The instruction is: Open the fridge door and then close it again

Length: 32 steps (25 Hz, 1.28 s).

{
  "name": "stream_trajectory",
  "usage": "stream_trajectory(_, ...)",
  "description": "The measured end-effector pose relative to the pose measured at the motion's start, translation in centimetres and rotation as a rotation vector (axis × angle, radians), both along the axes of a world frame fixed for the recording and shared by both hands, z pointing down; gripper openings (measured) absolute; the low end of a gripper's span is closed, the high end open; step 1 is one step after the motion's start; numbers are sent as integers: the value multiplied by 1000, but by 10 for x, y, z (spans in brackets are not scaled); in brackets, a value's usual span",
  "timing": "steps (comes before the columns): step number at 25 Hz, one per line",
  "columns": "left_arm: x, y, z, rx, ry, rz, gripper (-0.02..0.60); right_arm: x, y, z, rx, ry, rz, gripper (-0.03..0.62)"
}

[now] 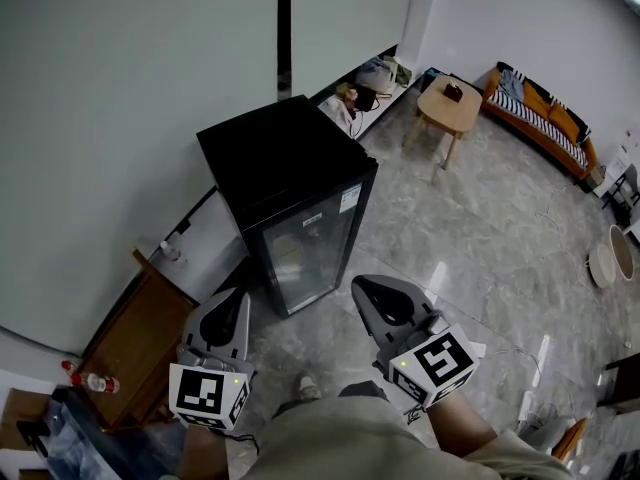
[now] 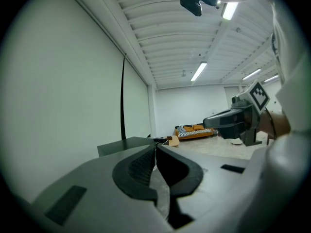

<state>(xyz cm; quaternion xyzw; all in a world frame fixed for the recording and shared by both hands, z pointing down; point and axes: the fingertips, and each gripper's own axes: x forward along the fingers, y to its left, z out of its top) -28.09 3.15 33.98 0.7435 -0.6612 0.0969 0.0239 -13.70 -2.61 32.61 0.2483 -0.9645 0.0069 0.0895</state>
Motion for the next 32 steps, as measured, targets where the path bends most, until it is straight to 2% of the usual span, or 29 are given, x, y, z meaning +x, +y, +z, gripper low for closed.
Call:
stream_trajectory(8,-14,-16,4,-3,26,-3,11,-10,-21,2,-12,18,9,-3)
stream_trajectory(15,-28,-29,-3,35,68,-77,12,-23,-38,9,-35,36,-56,-3)
stream_trajectory(19,-17,-38,6,-11,61,-3,14,-28,-47,15,-50,41,-93,-3)
stream_trajectory(27,-13,-56,12,-50,65,11,80,-37,-59,20,-64,45,-167,-3)
stream_trajectory(32,-14,-72,7,-28,63,10,139,-36,-70,21,-67,43,-187,-3)
